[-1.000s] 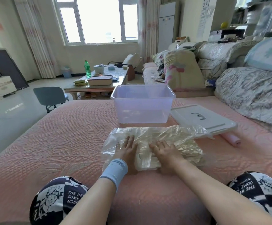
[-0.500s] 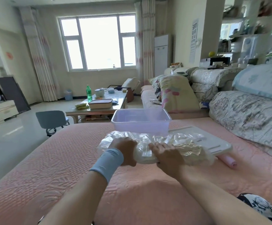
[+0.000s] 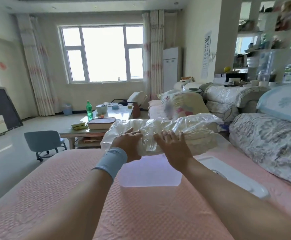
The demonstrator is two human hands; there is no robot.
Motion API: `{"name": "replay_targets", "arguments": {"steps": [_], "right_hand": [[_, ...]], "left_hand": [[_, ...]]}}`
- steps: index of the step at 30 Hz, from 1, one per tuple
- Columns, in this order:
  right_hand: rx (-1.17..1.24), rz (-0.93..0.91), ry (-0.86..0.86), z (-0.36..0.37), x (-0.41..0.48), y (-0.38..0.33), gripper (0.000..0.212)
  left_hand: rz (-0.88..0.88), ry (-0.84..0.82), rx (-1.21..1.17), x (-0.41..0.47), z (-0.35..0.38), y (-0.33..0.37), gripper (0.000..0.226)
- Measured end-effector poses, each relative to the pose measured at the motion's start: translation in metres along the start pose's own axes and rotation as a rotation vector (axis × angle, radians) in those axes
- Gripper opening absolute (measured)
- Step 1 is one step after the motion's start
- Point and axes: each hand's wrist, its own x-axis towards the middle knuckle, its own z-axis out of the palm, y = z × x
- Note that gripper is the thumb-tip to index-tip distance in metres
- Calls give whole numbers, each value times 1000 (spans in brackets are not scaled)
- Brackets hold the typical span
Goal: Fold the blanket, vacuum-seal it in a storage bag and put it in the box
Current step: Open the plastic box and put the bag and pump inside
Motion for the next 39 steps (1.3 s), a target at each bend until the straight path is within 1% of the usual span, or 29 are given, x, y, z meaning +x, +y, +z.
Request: {"name": "replay_targets", "arguments": {"steps": [4, 7, 10, 13, 16, 18, 20, 21, 22, 23, 25, 26, 27, 28, 29, 30, 32, 34, 36, 37, 39], "right_hand": [[40, -21, -34, 51, 61, 0, 72], [64, -48, -112, 95, 102, 1, 74], [155, -79, -228, 129, 126, 4, 81], [268, -110, -295, 141, 140, 10, 96], [347, -166, -301, 135, 141, 14, 100], [406, -175, -350, 128, 140, 17, 101], [476, -164, -441, 121, 142, 24, 104], [510, -164, -509, 117, 145, 28, 105], [546, -168, -576, 112, 149, 31, 106], [567, -174, -636, 107, 156, 35, 105], [633, -145, -697, 96, 167, 39, 95], [667, -120, -687, 93, 172, 39, 87], [664, -85, -667, 88, 183, 45, 79], [632, -42, -628, 86, 187, 49, 75], [565, 4, -623, 85, 191, 57, 79], [521, 62, -690, 83, 197, 65, 90], [473, 132, -913, 82, 206, 78, 114], [361, 72, -1056, 81, 203, 77, 118], [287, 20, -1091, 80, 198, 68, 117], [288, 22, -1104, 80, 197, 66, 117], [321, 7, -1076, 80, 204, 72, 115]], "left_hand": [[-4, -37, -15, 61, 42, -31, 50], [13, -124, -16, 103, 78, -52, 56], [28, -221, -36, 126, 109, -61, 64], [-6, -217, -48, 135, 123, -67, 68], [10, -283, -13, 132, 121, -74, 82], [17, -382, -57, 134, 114, -78, 95], [44, -572, -107, 142, 102, -83, 115], [40, -680, -128, 148, 95, -84, 122], [17, -761, -177, 152, 89, -84, 124], [-25, -812, -238, 157, 83, -84, 118], [-119, -824, -356, 163, 76, -82, 94], [-144, -824, -380, 163, 76, -81, 82], [-165, -829, -402, 168, 72, -82, 73], [-185, -827, -410, 167, 71, -81, 66], [-218, -823, -435, 167, 70, -81, 60], [-261, -826, -470, 169, 69, -83, 54], [-277, -825, -467, 178, 66, -89, 52], [-203, -808, -377, 188, 65, -88, 61], [-162, -813, -281, 200, 69, -89, 71], [-140, -831, -217, 206, 72, -89, 72], [-65, -877, -51, 220, 74, -92, 63]]}}
